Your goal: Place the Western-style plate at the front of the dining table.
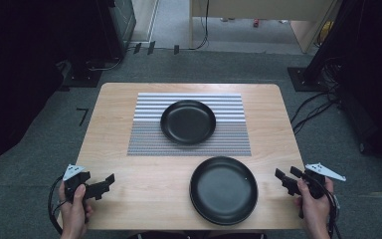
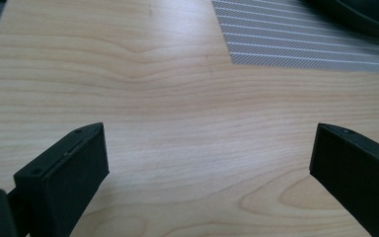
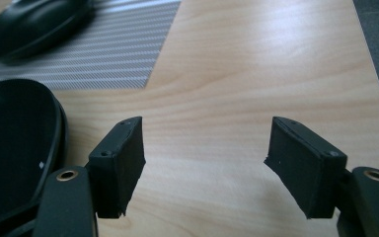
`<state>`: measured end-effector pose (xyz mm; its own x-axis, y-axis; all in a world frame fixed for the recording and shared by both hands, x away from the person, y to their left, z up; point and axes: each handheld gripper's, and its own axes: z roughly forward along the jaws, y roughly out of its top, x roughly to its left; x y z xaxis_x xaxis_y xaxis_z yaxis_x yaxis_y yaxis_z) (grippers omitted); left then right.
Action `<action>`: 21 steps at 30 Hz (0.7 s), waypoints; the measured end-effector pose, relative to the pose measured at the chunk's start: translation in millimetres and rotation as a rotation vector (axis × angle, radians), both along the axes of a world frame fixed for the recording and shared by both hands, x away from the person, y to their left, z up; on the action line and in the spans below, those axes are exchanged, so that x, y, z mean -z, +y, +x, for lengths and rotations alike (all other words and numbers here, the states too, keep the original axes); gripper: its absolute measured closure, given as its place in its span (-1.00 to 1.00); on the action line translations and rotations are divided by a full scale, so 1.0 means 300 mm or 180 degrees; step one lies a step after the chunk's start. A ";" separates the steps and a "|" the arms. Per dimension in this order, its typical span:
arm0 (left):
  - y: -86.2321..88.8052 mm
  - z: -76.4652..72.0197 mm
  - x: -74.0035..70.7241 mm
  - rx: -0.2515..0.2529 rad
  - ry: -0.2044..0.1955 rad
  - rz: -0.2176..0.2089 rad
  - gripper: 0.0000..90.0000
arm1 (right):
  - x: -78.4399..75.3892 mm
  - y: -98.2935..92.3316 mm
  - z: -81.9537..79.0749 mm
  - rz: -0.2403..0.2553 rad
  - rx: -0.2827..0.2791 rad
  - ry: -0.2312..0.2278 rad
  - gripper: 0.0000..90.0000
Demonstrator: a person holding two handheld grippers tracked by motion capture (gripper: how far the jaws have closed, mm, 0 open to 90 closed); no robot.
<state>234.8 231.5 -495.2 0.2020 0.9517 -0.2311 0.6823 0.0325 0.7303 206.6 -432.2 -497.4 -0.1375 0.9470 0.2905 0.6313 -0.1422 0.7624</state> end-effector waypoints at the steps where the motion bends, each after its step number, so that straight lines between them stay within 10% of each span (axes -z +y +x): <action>1: 0.007 -0.006 0.002 -0.0015 0.0000 0.0028 -0.98 | 0.006 -0.004 -0.006 -0.0003 0.0009 0.0021 -0.33; 21: 0.087 -0.077 0.059 -0.0234 0.0087 0.0402 -0.98 | 0.068 -0.078 -0.132 -0.0345 0.0323 0.0308 -0.35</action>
